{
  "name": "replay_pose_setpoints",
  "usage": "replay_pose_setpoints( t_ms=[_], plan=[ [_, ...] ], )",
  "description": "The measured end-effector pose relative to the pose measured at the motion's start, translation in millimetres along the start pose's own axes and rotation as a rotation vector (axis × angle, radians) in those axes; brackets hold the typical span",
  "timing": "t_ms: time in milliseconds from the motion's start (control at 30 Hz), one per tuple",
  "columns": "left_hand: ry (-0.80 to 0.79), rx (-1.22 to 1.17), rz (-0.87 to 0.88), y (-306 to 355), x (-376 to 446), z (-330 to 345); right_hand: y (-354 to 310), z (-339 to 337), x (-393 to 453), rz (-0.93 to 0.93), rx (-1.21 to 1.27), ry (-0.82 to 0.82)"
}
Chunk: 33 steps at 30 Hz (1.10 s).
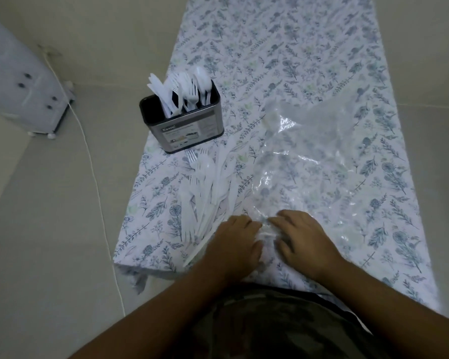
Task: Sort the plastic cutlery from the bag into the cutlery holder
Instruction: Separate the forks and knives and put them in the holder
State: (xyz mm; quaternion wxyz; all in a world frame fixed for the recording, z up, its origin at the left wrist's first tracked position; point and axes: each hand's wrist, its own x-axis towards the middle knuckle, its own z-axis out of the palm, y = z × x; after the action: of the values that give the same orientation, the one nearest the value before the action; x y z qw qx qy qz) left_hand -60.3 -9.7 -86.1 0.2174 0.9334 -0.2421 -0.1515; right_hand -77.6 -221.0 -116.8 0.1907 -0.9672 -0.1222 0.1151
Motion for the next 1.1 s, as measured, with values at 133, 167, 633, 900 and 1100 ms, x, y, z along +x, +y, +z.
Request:
replay_pose_setpoints(
  t_ms=[133,167,633,900,1100],
  plan=[
    [0.224,-0.004,-0.309,-33,-13,-27,-11,2,10,-0.03,-0.091,-0.016],
    [0.169,0.0,-0.417,-42,-18,-31,-12,2,11,-0.031,-0.097,0.0],
    [-0.089,-0.203,-0.638,-57,-45,-35,-89,-14,73,0.325,0.3,-0.138],
    [-0.054,-0.261,-0.577,-60,-51,-33,-99,-11,116,0.579,0.597,-0.2],
    [-0.023,-0.385,-0.582,-66,-49,-32,-96,-43,94,0.676,1.017,-0.15]
  ],
)
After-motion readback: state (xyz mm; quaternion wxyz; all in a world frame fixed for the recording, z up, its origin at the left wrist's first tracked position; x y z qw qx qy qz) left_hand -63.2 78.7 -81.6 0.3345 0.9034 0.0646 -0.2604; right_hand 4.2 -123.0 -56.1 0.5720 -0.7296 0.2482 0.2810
